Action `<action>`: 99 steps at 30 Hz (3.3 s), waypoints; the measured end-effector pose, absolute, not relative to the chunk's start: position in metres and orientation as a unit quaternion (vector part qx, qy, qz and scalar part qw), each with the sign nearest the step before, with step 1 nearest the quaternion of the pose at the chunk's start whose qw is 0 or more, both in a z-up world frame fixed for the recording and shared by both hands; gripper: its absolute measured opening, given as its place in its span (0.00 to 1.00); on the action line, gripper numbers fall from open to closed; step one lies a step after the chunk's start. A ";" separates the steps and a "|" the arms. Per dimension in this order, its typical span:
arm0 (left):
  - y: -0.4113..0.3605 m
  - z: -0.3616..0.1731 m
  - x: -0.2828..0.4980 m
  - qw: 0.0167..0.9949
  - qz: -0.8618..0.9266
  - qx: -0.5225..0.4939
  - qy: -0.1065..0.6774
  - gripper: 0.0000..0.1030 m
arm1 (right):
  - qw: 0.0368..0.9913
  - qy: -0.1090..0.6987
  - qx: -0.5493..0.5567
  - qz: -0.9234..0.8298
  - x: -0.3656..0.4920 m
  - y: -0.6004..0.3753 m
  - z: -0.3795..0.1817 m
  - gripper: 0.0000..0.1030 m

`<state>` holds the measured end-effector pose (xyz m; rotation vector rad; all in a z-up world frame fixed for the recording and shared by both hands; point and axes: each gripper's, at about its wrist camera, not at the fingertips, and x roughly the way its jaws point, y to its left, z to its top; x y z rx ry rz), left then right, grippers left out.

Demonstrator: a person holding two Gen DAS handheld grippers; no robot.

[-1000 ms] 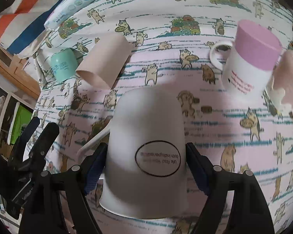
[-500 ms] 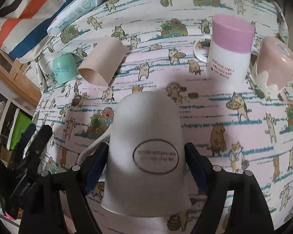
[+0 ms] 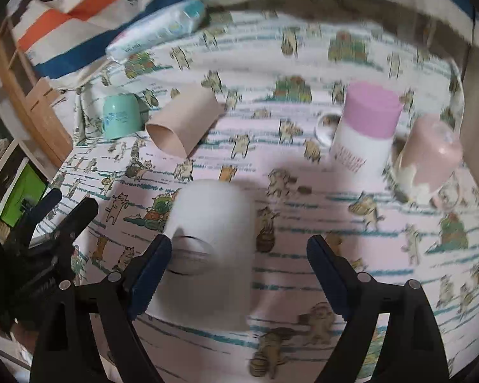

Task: Flip cup upside down

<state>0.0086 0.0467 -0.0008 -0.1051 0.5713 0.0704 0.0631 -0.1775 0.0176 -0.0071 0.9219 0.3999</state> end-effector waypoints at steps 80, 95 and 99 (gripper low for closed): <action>-0.082 0.026 0.059 0.908 -0.085 -0.012 0.411 0.74 | 0.989 0.134 -0.009 0.062 0.018 -0.276 0.015 1.00; -0.088 0.039 0.033 0.940 -0.099 0.014 0.325 0.73 | 0.989 0.134 -0.005 0.058 0.020 -0.279 0.015 1.00; -0.085 0.053 0.023 0.957 -0.089 0.024 0.276 0.80 | 0.989 0.135 -0.004 0.057 0.020 -0.280 0.015 1.00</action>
